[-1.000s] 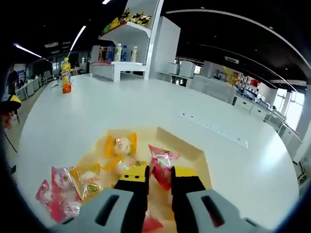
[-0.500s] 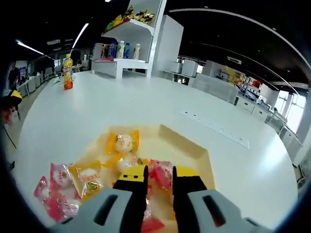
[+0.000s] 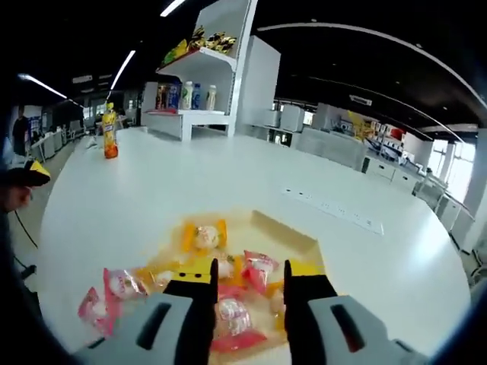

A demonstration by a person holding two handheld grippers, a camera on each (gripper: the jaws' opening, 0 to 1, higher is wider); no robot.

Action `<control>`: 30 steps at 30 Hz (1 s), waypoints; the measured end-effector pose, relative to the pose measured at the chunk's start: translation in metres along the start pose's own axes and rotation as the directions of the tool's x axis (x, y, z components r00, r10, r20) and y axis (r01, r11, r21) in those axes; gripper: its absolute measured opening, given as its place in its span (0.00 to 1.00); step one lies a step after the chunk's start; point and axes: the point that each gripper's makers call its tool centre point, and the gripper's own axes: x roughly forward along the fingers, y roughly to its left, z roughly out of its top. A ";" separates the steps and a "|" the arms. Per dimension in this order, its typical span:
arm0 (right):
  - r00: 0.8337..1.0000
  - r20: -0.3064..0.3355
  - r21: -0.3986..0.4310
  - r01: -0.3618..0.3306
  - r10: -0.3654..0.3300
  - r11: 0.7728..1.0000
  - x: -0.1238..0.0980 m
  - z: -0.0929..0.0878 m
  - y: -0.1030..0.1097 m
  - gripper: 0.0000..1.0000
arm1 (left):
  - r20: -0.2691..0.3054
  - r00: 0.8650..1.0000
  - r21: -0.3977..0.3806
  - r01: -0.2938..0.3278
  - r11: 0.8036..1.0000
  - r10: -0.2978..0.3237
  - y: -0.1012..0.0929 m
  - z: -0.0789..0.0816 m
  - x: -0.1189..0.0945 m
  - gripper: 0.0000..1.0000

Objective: Pick up the marshmallows scattered on the table and place them into the bowl on the table

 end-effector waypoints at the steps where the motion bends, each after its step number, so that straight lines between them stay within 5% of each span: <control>1: 1.000 0.003 0.001 -0.004 0.004 1.000 -0.005 0.000 0.001 0.34 | 0.002 1.000 0.000 -0.002 1.000 0.002 0.001 0.001 0.001 0.93; 9: 0.999 0.031 0.008 -0.044 0.044 0.999 -0.069 -0.009 0.019 0.56 | 0.017 1.000 0.001 0.015 1.000 -0.015 0.005 0.004 0.010 0.93; 13: 0.997 0.068 0.047 -0.034 0.031 0.998 -0.107 -0.011 0.012 0.69 | 0.022 1.000 -0.013 0.016 1.000 -0.016 0.005 0.004 0.015 0.93; 21: 0.998 0.069 0.062 0.007 -0.011 0.998 -0.165 -0.026 0.004 0.79 | 0.027 0.999 -0.004 0.047 0.999 -0.047 -0.006 0.009 0.025 0.93; 30: 0.998 0.067 0.085 -0.012 0.006 0.996 -0.198 -0.038 0.012 0.86 | 0.029 0.998 0.005 0.055 0.998 -0.055 -0.014 0.011 0.029 0.93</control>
